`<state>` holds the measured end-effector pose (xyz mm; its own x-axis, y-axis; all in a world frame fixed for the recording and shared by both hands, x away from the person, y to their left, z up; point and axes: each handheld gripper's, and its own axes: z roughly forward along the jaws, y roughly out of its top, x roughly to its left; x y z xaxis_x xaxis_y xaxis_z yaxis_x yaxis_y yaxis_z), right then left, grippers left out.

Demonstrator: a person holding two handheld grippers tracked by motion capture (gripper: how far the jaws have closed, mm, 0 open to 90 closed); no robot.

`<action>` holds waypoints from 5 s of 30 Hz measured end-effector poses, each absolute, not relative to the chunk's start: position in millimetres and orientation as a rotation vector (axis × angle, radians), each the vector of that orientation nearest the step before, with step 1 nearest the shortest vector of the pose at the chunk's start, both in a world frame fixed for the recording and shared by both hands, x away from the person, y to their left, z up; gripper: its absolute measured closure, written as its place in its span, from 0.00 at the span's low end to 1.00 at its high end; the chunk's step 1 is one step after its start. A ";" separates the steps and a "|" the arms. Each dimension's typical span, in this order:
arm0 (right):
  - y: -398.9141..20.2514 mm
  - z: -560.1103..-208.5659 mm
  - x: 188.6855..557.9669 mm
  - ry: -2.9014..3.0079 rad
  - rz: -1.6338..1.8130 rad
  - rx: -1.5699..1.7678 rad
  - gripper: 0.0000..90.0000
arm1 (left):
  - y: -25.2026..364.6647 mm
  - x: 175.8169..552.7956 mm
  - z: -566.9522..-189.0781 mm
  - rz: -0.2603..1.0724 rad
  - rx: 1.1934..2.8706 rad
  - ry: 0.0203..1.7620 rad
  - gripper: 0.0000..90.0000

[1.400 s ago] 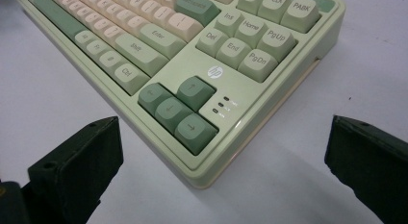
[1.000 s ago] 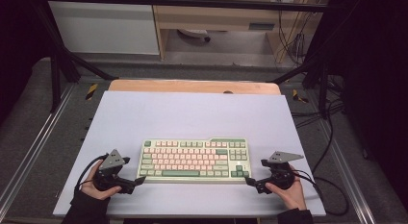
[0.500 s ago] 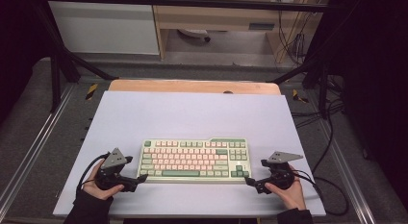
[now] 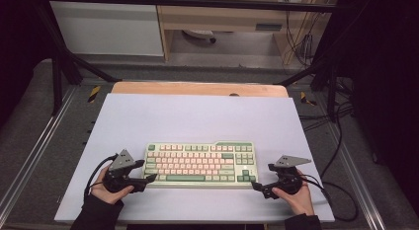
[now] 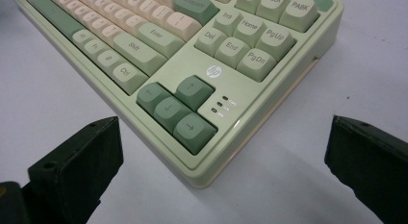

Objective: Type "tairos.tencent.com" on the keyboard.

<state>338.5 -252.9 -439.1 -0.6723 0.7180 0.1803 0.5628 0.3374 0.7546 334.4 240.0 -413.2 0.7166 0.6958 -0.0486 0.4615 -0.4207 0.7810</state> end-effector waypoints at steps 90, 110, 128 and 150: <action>-251.6 -439.9 338.1 2.423 1.242 1.168 0.00 | 142.3 383.3 -426.3 0.368 2.160 0.866 1.00; -251.6 -439.8 338.0 2.422 1.244 1.168 0.00 | 166.9 366.9 -410.2 0.382 2.140 0.841 0.99; -251.5 -439.9 338.0 2.423 1.242 1.169 0.00 | 199.0 359.1 -411.0 0.400 2.124 0.899 0.99; -251.4 -439.8 337.8 2.423 1.247 1.169 0.00 | 209.1 360.5 -424.8 0.396 2.139 0.940 0.99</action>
<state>337.8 -251.4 -439.8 -0.6762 0.7130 0.1853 0.5653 0.3409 0.7512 360.5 209.1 -424.8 0.6821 0.7310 -0.0178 0.4981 -0.4468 0.7431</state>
